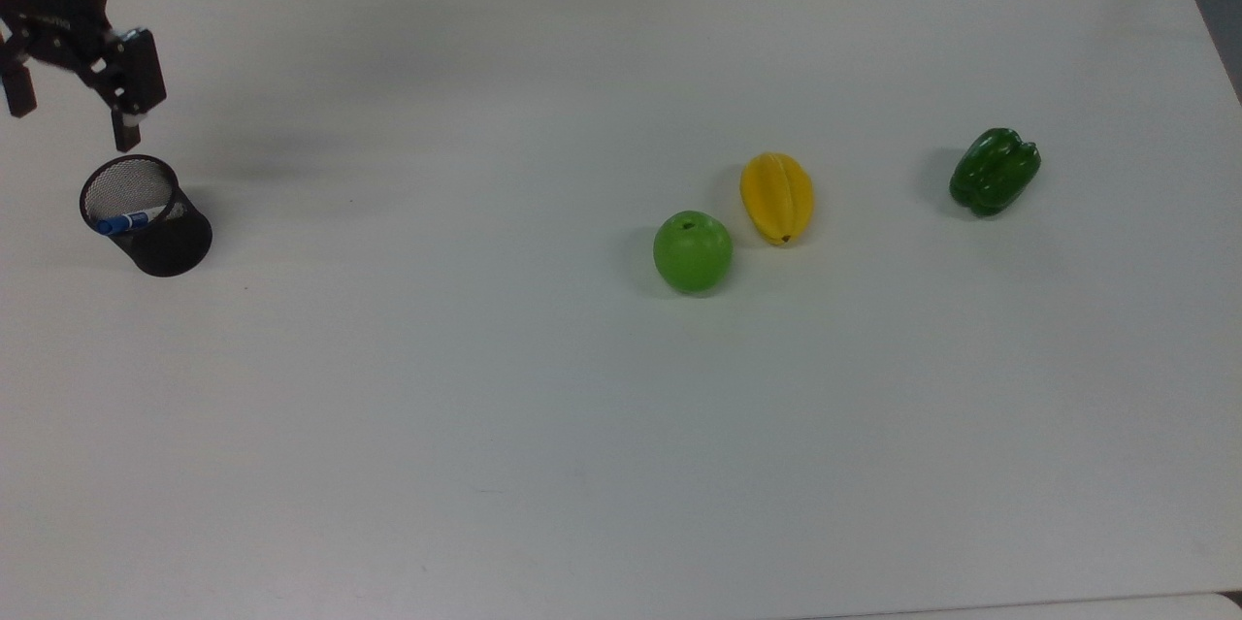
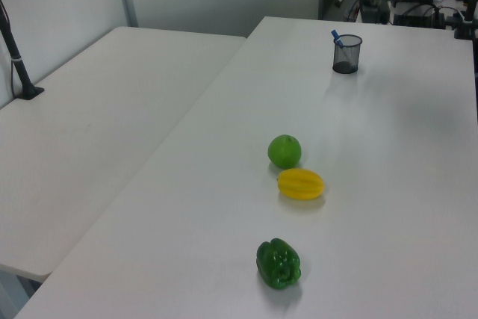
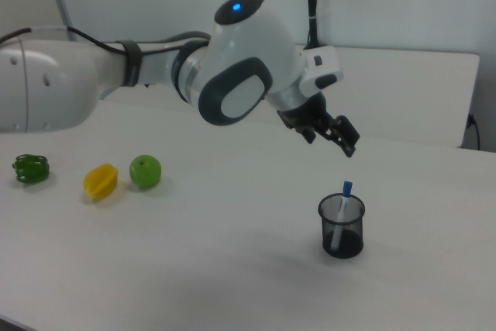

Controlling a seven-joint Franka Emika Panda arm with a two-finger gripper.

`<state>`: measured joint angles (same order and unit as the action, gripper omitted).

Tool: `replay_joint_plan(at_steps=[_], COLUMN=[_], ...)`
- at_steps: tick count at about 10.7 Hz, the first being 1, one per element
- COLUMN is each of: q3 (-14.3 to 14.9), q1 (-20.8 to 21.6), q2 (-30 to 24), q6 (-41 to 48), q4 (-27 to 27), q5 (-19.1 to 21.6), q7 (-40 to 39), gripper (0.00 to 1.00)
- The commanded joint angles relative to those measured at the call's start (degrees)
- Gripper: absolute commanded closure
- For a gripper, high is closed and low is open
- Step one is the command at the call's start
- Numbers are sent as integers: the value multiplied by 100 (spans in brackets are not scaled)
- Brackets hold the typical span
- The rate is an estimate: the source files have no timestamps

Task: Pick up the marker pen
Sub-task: 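Move the open gripper over the black mesh pen cup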

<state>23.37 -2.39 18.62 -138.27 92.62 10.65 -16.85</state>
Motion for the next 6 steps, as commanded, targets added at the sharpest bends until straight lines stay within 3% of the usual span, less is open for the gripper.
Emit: replay_joint_plan(at_steps=[1, 4, 6], q3=[36, -26, -61], q1=[2, -51, -77], q2=[395, 782, 940], q6=[-559, -946, -1244], q4=[46, 55, 55], q5=[113, 122, 252], q7=[-81, -64, -37], gripper=[0, 1, 10])
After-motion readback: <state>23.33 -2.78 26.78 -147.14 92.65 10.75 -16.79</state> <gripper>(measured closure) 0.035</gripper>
